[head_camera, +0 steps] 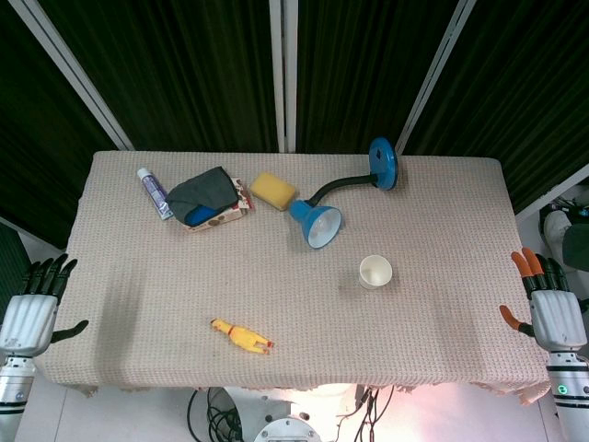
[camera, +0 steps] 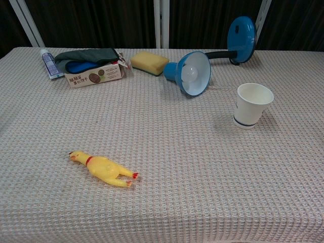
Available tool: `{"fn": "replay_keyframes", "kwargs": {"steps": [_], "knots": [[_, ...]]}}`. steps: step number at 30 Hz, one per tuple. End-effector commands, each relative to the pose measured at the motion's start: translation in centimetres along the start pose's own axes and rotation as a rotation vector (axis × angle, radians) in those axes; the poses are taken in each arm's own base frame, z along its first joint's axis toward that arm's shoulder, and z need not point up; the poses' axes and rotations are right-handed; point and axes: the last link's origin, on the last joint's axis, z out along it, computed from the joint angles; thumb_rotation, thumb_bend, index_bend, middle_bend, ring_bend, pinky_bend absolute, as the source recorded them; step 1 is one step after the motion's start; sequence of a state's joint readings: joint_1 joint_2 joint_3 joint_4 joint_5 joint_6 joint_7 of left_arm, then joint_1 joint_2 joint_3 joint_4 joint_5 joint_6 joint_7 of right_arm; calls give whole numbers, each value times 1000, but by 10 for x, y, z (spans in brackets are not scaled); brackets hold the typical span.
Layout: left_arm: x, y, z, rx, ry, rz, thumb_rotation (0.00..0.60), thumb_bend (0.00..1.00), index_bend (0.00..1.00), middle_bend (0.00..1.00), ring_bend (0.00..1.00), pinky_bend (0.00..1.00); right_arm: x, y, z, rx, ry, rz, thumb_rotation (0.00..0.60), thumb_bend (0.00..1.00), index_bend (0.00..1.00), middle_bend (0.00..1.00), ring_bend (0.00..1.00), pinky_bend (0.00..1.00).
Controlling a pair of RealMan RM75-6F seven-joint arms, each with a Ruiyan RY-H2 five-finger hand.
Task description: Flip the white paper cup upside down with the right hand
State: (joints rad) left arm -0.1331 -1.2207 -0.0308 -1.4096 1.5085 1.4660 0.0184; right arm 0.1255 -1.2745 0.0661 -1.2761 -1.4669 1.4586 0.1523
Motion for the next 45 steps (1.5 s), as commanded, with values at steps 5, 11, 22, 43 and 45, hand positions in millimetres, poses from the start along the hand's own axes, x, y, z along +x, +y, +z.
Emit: {"fn": "replay_keyframes", "kwargs": {"steps": [5,11,22,43,45], "knots": [[-2,-1,1,-2,1,-11,600,65,4,0,0,52,-3,1,2,-2,-9,5,600,176,0,0,0,0],[-1,3,1,-20,8,-14,600,66,0,0,0,51,0,-1,2,14,2,3,600,176,0,0,0,0],[-1,9,4,-29,-3,-9,600,70,0,0,0,51,8,-28,20,115,-39,-51,600,176,0,0,0,0],[-4,3,4,-31,-16,-19,600,70,0,0,0,49,-22,-157,80,378,-302,-229,600,161,0,0,0,0],[-4,3,5,-32,-15,-20,600,70,0,0,0,49,-28,-163,84,381,-304,-247,600,161,0,0,0,0]]}}
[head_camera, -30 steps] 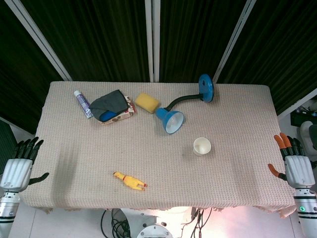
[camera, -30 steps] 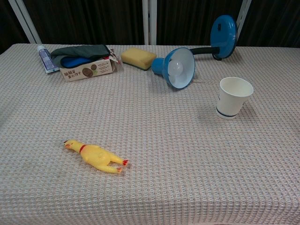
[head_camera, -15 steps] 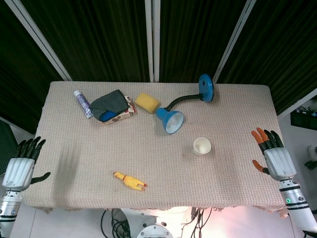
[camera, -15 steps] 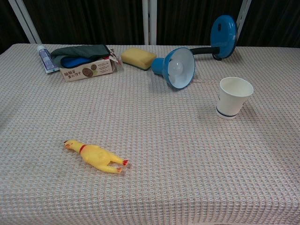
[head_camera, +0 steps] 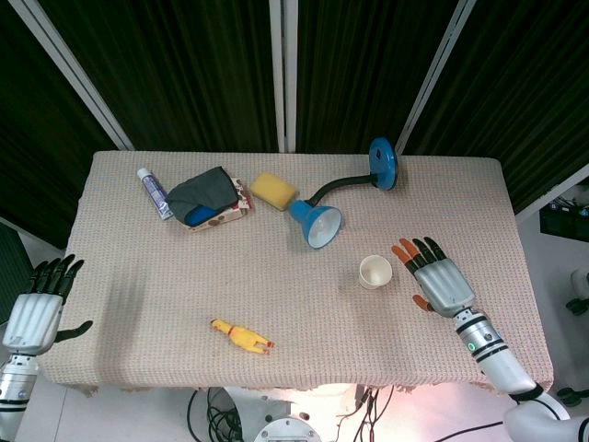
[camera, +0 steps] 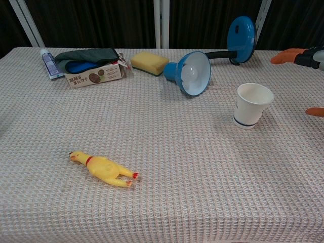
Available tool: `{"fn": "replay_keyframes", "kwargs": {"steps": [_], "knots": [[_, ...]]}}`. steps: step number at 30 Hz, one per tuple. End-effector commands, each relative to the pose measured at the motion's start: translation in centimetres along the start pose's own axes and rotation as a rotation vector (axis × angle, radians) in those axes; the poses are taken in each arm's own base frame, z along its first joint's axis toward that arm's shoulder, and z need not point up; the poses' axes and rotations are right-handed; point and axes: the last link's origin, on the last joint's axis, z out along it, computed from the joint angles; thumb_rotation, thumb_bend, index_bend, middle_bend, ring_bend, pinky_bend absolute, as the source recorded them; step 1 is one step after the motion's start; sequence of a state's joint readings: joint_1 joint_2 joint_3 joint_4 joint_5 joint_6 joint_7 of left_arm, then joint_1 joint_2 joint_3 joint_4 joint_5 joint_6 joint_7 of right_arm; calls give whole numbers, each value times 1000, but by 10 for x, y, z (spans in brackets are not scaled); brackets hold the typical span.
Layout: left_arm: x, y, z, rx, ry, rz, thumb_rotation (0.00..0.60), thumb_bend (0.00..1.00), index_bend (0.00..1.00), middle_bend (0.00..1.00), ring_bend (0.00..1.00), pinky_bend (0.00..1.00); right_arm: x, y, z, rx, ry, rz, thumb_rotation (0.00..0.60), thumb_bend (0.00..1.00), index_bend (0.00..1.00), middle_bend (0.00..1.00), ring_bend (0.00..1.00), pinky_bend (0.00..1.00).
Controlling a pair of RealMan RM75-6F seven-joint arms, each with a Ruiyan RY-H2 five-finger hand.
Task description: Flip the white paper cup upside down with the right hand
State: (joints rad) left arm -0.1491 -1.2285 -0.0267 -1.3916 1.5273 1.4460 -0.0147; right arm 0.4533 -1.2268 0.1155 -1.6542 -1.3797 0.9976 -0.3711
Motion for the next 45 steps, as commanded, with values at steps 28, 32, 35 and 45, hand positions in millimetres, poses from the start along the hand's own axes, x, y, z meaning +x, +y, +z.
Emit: {"fn": "replay_keyframes", "kwargs": {"steps": [28,32,35,45], "knots": [[-8,-6,1,22,-36,-2,600,70,0,0,0,49,-11,-47,59,70,-37,-25,600,179,207,195,0,0],[-7,-6,0,22,-37,0,600,70,0,0,0,49,-11,-47,59,64,-19,-32,600,190,320,256,0,0],[-7,-6,0,23,-36,-1,600,70,0,0,0,49,-11,-47,59,59,-7,-39,600,198,395,298,0,0],[-7,-4,0,19,-38,-1,600,70,0,0,0,49,4,-38,46,53,102,89,600,205,445,340,9,0]]}}
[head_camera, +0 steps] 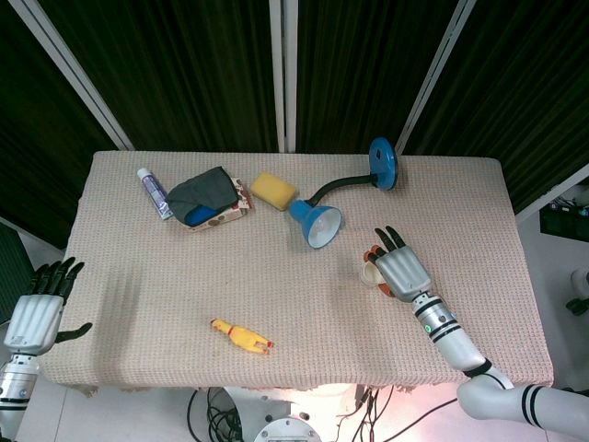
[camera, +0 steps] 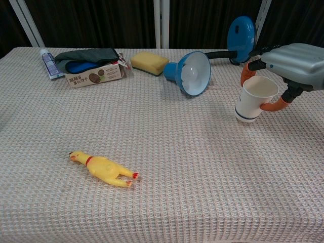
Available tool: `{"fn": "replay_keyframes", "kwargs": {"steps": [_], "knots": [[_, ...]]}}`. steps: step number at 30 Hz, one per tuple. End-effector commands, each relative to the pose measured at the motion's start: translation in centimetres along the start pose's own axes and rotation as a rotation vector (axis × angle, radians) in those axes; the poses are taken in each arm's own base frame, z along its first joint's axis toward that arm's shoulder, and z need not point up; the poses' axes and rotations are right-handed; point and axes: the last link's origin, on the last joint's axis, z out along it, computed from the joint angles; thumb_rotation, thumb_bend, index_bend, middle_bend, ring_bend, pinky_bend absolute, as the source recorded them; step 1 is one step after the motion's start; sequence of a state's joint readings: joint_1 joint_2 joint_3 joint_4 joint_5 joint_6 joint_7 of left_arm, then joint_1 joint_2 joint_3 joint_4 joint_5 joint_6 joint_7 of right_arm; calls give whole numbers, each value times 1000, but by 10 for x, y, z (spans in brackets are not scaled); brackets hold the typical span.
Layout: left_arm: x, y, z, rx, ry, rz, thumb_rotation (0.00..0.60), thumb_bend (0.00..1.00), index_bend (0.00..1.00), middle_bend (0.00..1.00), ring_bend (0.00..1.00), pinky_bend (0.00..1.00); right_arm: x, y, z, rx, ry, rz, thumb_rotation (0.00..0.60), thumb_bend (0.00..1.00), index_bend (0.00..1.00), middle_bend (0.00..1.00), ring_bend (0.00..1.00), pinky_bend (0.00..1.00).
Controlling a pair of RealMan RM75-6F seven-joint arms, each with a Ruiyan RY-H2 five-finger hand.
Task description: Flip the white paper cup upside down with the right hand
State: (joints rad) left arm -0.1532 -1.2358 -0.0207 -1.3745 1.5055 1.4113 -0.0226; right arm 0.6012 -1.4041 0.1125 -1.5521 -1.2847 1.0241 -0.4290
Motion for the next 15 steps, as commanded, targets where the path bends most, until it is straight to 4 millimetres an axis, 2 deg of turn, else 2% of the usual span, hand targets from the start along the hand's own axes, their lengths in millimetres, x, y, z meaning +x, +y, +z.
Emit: {"fn": "replay_keyframes", "kwargs": {"steps": [1,4,7,15], "knots": [[0,0,0,0,-1,0,600,70,0,0,0,49,7,5,-8,-3,54,119,600,204,446,343,14,0],[-2,1,1,-1,-7,0,600,70,0,0,0,49,5,10,-14,-1,77,353,600,204,446,349,24,0],[-2,1,2,-3,-10,-1,600,70,0,0,0,49,-6,17,-18,6,74,600,600,200,445,356,24,0],[-4,3,2,-6,-19,3,600,70,0,0,0,49,-49,24,-19,20,10,1055,600,197,448,386,24,0]]}}
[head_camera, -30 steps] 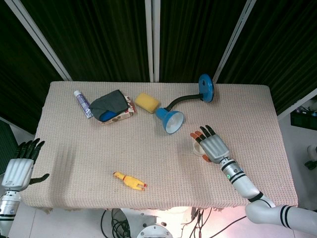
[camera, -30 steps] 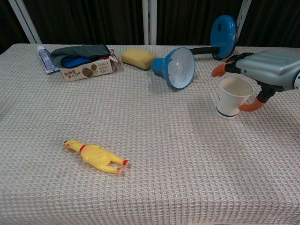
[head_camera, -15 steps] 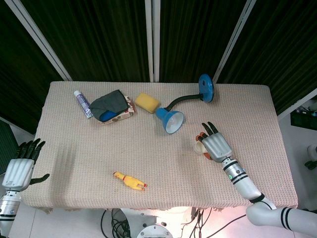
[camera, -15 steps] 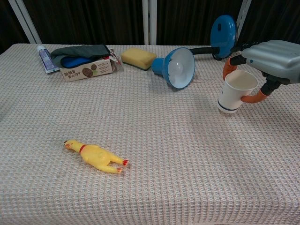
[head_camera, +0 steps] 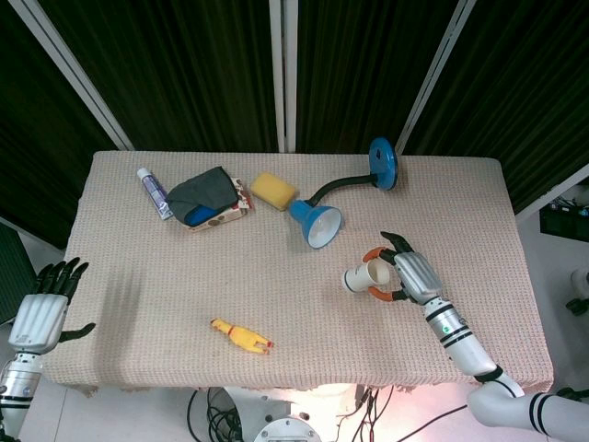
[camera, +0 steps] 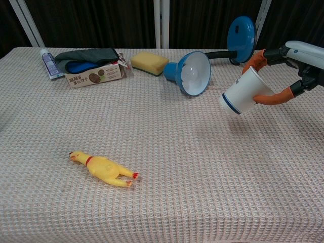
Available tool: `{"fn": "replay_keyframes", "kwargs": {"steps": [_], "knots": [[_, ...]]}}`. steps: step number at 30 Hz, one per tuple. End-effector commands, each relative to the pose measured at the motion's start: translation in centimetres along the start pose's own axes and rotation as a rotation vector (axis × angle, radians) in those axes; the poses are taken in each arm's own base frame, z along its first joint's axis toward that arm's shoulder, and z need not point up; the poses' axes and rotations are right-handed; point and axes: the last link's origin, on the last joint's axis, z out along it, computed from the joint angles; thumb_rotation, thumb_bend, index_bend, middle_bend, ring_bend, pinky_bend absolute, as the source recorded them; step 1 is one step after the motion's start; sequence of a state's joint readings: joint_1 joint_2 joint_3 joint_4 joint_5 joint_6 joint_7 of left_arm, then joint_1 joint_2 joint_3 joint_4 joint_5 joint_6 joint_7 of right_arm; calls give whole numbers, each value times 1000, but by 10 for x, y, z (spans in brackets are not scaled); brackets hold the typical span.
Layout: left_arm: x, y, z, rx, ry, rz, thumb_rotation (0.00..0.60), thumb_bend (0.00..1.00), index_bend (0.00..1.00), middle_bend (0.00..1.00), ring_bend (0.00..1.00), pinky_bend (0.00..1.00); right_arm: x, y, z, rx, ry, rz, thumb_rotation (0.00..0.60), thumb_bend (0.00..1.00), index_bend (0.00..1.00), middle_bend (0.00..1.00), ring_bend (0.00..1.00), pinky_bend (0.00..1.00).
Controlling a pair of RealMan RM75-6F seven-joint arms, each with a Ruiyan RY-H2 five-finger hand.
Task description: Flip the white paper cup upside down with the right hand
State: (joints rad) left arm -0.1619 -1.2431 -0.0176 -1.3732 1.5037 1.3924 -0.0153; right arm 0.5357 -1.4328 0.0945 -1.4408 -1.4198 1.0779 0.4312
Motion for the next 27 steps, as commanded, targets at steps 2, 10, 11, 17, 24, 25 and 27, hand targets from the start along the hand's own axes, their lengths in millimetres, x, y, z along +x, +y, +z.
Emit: {"fn": "replay_keyframes", "kwargs": {"steps": [2,10,11,17,24,25,27], "knots": [[-1,-1,0,2,-4,2,600,70,0,0,0,49,-23,34,-5,-23,-41,407,600,197,449,389,24,0],[-2,-2,0,7,-10,0,600,70,0,0,0,49,-29,57,-4,-75,-94,526,600,197,451,390,24,0],[-2,-3,0,7,-12,1,600,70,0,0,0,49,-29,59,-5,-84,-104,550,600,196,451,390,24,0],[-3,-3,0,9,-13,2,600,70,0,0,0,49,-28,71,-6,-87,-116,526,600,188,445,383,24,0],[-3,-3,1,10,-9,0,600,70,0,0,0,50,-26,76,-9,-50,-117,362,600,170,24,148,0,0],[-3,-4,1,13,-10,0,600,70,0,0,0,50,-26,76,-10,-45,-112,352,600,165,4,115,0,0],[-5,-5,1,17,-15,0,600,70,0,0,0,50,-23,75,-11,-30,-91,343,600,152,0,64,0,0]]}}
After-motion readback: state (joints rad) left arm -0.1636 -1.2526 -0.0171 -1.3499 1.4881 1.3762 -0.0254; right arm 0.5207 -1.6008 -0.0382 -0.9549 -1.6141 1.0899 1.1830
